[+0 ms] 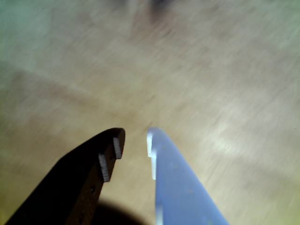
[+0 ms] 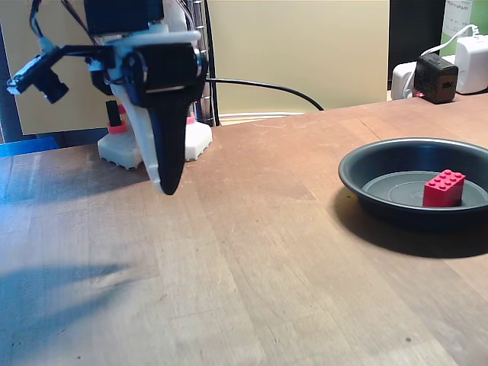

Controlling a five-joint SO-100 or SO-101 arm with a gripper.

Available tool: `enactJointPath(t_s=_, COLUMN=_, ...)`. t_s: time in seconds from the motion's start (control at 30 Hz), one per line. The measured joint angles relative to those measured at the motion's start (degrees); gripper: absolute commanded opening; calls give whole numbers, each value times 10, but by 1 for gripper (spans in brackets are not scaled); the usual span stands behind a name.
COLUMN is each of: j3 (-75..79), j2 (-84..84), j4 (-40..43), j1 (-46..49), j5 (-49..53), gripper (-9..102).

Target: Grasp a lego block and put it in the bin.

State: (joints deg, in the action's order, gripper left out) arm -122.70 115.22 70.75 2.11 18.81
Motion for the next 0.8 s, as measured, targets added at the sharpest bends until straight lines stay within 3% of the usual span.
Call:
enactJointPath(t_s=0.3, j3=-186, j2=111, j4=-129, j1=12, j5=-4, gripper=0)
enactJointPath(t_s=0.6, j3=-294, j2=246, j4=-136, j1=7, j5=-143, gripper=0)
enactJointPath(t_s=0.8, j3=-357, j2=315, j4=-138, j1=7, j5=-178, gripper=0)
